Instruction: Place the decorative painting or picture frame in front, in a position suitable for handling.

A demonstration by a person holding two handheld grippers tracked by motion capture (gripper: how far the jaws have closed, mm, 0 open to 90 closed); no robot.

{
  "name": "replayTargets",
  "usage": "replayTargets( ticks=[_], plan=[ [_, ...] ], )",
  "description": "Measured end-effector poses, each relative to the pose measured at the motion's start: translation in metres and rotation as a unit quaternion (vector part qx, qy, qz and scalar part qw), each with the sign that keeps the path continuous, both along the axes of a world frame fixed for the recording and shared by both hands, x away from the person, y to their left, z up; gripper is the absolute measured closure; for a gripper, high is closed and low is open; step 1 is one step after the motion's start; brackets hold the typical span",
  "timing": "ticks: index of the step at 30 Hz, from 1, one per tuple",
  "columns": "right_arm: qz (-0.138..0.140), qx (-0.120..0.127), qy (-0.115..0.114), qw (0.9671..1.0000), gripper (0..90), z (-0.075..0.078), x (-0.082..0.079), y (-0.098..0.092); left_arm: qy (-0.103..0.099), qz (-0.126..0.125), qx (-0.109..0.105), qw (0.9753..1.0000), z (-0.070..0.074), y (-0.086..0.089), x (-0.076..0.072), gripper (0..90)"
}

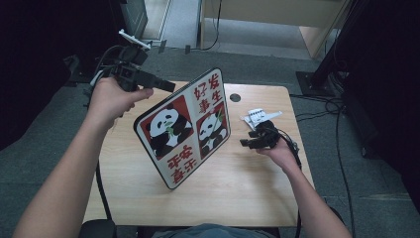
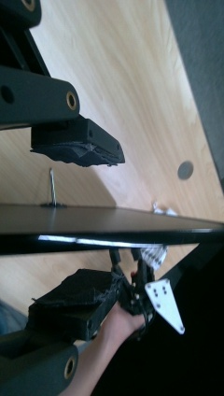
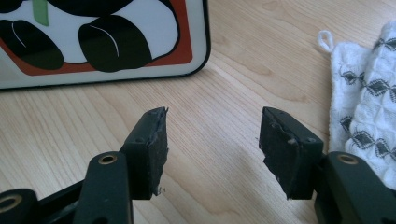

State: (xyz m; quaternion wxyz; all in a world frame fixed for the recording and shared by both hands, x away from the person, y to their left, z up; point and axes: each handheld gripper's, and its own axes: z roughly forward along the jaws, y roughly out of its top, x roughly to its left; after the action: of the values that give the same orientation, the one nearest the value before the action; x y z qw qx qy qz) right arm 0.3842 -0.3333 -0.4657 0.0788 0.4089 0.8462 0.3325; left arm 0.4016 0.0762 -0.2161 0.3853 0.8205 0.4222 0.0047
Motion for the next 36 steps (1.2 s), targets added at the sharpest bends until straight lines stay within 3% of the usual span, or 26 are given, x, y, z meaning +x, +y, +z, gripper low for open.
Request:
replayTargets(
  ticks=[8,19,30,33,36],
  plan=[
    [-0.011,0.009,-0.003,0.9999,43.0,0.003,0.001,-0.009,-0.008,0.018,0.000,0.9998,-0.003,0.030,-0.004,36.5],
    [-0.026,0.007,-0.015,0.9995,42.2,0.007,0.008,-0.014,0.004,0.036,-0.014,0.9992,-0.044,0.068,-0.008,36.9],
    [-0.040,0.001,-0.018,0.9990,42.5,0.010,0.022,-0.026,0.001,0.026,-0.014,0.9996,-0.073,0.077,-0.021,37.4],
    [-0.052,0.014,-0.021,0.9983,43.2,0.010,0.026,-0.033,0.002,0.021,-0.023,0.9995,-0.080,0.078,-0.025,37.4],
    [-0.056,0.001,-0.022,0.9982,43.0,0.011,0.030,-0.038,0.004,0.023,-0.020,0.9995,-0.088,0.079,-0.031,37.7]
  ],
)
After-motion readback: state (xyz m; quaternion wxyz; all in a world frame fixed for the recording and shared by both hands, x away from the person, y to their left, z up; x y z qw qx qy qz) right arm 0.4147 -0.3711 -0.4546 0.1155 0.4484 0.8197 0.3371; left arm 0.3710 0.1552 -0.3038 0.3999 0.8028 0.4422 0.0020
